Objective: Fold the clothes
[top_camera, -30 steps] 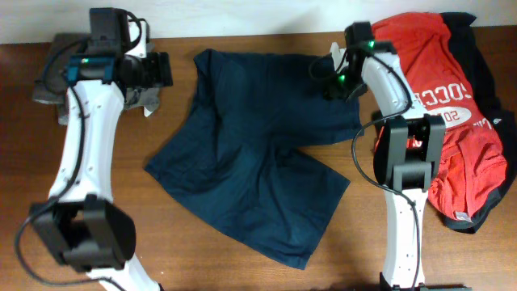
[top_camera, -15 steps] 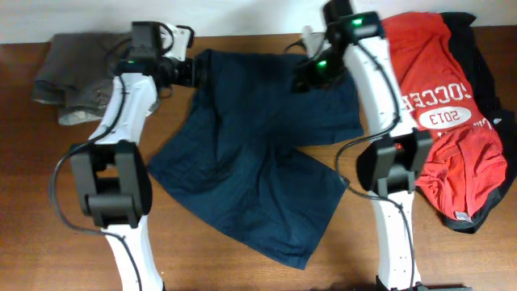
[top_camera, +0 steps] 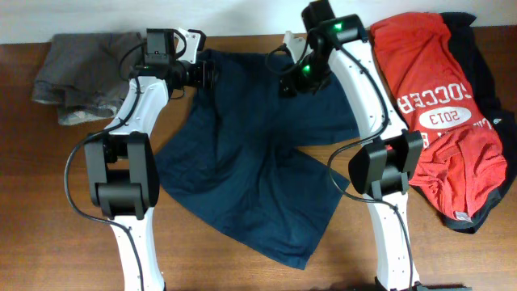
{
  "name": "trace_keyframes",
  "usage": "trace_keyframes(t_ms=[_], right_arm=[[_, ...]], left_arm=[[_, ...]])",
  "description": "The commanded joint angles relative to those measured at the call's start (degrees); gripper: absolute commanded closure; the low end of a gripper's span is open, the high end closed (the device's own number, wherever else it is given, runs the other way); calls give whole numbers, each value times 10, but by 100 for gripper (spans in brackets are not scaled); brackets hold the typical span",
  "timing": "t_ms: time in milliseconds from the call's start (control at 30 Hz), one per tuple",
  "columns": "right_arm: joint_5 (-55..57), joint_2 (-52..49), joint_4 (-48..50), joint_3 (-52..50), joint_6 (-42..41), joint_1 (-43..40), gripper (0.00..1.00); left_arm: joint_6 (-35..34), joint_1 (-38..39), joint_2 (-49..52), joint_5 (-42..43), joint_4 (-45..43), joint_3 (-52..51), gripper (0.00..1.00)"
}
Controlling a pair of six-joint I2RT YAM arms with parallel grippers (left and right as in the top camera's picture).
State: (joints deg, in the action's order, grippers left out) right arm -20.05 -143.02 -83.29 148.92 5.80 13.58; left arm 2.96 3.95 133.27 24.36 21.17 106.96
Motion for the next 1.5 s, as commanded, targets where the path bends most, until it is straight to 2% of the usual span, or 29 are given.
trace_keyframes(t_ms=[0, 167, 633, 700, 733, 800, 967, 1100, 1367, 1467], right_arm=[[-3, 3, 1, 5, -3, -15, 42], [-3, 3, -3, 5, -5, -42, 43], [17, 3, -22, 5, -2, -58, 43], [22, 3, -23, 5, -2, -58, 43], [28, 3, -23, 5, -2, -58, 42], [27, 3, -23, 5, -2, -58, 42], [27, 3, -23, 5, -2, -58, 43], [28, 3, -25, 5, -2, -58, 43], [28, 2, -28, 4, 0, -58, 42], [27, 2, -28, 4, -1, -58, 42]], left_arm=[[-61, -3, 26, -24, -9, 0, 25], [-128, -2, 45, -57, -28, 0, 28], [-132, 17, 76, -58, -124, 0, 29], [-132, 19, 76, -58, -134, 0, 35], [-132, 20, 76, -61, -140, 0, 46], [-132, 20, 76, -64, -148, 0, 58], [-132, 17, 76, -79, -150, 0, 75], [-132, 4, 68, -76, -146, 1, 80], [-132, -26, 9, -77, -118, 4, 82], [-126, -28, -9, -77, -112, 4, 87]])
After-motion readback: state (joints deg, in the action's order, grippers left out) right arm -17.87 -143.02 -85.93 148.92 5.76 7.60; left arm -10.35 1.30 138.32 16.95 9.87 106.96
